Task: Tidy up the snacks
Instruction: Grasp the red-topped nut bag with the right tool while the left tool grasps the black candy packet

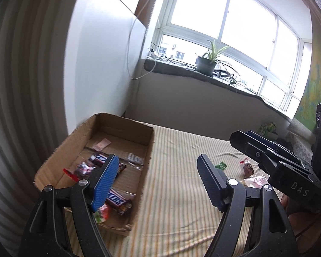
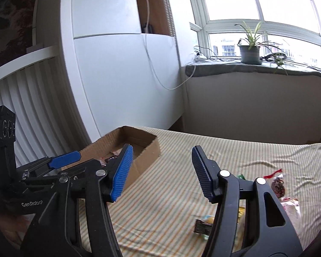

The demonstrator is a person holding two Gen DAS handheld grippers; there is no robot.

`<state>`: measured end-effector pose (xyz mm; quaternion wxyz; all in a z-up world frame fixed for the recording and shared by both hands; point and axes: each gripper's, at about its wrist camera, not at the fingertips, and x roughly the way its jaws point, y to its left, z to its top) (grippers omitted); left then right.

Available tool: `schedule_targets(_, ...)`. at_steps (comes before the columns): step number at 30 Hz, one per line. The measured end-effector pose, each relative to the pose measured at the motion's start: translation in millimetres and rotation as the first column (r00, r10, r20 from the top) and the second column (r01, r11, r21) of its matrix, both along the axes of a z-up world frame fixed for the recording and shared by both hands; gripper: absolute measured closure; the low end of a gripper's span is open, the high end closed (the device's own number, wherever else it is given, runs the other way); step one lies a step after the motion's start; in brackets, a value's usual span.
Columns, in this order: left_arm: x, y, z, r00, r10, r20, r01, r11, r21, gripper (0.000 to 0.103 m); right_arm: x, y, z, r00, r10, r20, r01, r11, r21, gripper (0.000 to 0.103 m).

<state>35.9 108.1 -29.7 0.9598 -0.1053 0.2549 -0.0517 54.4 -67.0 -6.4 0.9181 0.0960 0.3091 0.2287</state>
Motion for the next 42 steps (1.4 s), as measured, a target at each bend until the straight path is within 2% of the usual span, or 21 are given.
schedule_targets(4, 8, -46, 2, 0.997, -0.076, -0.009, 0.077, 0.997, 0.034, 0.027, -8, -65, -12, 0.992, -0.123, -0.025, 0.123, 0.992, -0.015, 0.043)
schedule_targets(8, 12, -87, 2, 0.986, -0.166, -0.013, 0.166, 0.984, 0.057, 0.027, -16, -122, -25, 0.967, -0.246, -0.071, 0.243, 0.969, -0.047, 0.043)
schedule_targets(14, 10, -112, 1, 0.972, -0.232, -0.031, 0.233, 0.970, 0.072, 0.027, -29, -154, -29, 0.949, -0.305, -0.072, 0.302, 0.952, -0.056, 0.043)
schedule_targets(23, 13, -116, -3, 0.972, -0.228, -0.055, 0.232, 0.970, 0.071, 0.027, -17, -149, -36, 0.958, -0.275, -0.083, 0.268, 0.959, -0.088, 0.042)
schedule_targets(24, 14, -117, -5, 0.971, -0.231, -0.063, 0.236, 0.969, 0.068, 0.027, -14, -150, -38, 0.957, -0.274, -0.090, 0.266, 0.959, -0.098, 0.041)
schedule_targets(26, 17, -122, -13, 0.966, -0.244, -0.084, 0.249, 0.966, 0.061, 0.027, -7, -152, -46, 0.956, -0.273, -0.112, 0.258, 0.958, -0.127, 0.031)
schedule_targets(28, 21, -127, -23, 0.958, -0.261, -0.115, 0.269, 0.962, 0.054, 0.027, 3, -155, -56, 0.952, -0.272, -0.139, 0.249, 0.955, -0.163, 0.025)
schedule_targets(32, 32, -135, -53, 0.939, -0.280, -0.199, 0.291, 0.956, 0.025, 0.027, 35, -157, -84, 0.943, -0.244, -0.226, 0.186, 0.950, -0.250, 0.025)
schedule_targets(38, 45, -142, -100, 0.894, -0.295, -0.336, 0.298, 0.954, -0.046, 0.027, 87, -145, -124, 0.924, -0.165, -0.346, 0.044, 0.942, -0.332, 0.024)
schedule_targets(40, 49, -145, -105, 0.891, -0.288, -0.350, 0.286, 0.956, -0.058, 0.027, 99, -138, -134, 0.917, -0.136, -0.374, -0.007, 0.934, -0.357, 0.024)
schedule_targets(42, 52, -148, -104, 0.892, -0.300, -0.337, 0.295, 0.953, -0.069, 0.021, 105, -134, -143, 0.906, -0.127, -0.403, -0.037, 0.926, -0.375, 0.024)
